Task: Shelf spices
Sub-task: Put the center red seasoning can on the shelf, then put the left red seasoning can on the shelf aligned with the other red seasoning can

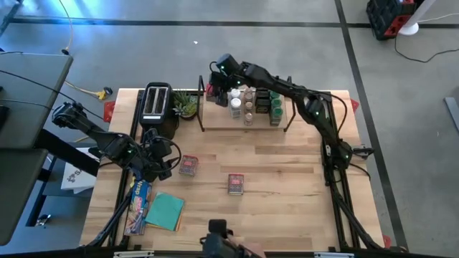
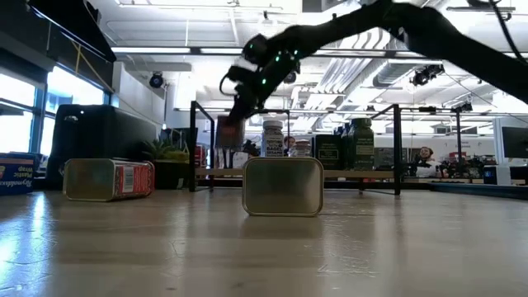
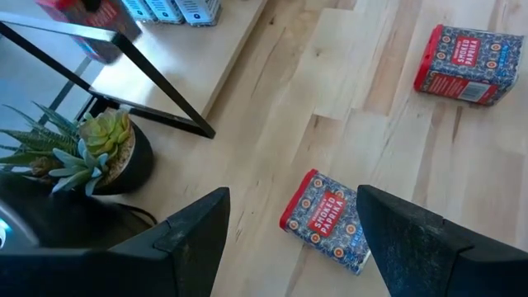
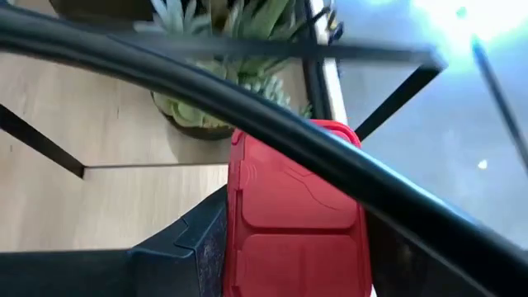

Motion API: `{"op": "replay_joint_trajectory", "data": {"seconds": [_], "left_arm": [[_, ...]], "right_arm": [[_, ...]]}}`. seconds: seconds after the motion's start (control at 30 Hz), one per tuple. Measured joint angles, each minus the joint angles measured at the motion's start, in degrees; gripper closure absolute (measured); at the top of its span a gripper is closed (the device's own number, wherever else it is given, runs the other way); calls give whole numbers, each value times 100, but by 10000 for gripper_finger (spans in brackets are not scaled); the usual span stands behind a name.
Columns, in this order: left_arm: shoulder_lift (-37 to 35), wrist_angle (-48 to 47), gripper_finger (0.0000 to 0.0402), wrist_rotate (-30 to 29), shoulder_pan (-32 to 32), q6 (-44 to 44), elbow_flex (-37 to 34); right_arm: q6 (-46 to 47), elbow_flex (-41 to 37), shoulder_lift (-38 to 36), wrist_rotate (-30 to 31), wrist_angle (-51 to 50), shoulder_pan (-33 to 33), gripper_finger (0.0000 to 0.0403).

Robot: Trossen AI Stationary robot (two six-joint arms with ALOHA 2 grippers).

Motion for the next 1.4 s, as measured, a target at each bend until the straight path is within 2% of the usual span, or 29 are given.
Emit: {"op": "replay_joint_trajectory", "data": {"seconds": [0.17,0.4,0.6,0.93,1.07,1.2,1.4], "left_arm": [[0,-1,143,14,0,42,1],[0,0,143,15,0,43,2],[0,0,143,70,0,43,0],[0,2,143,76,-2,4,2],[-2,24,143,100,-7,-7,2],[-2,26,143,176,-7,-18,2],[0,53,143,132,-50,-211,-81]], "right_arm": [[-246,14,255,5,9,-38,200],[-640,16,388,94,64,-38,164],[-858,12,383,445,91,-38,159],[-850,219,369,471,-139,-3,156],[-844,174,3,535,-362,127,156],[-461,178,-527,830,-899,359,156],[-98,178,-1327,13,-2287,1165,155]]}}
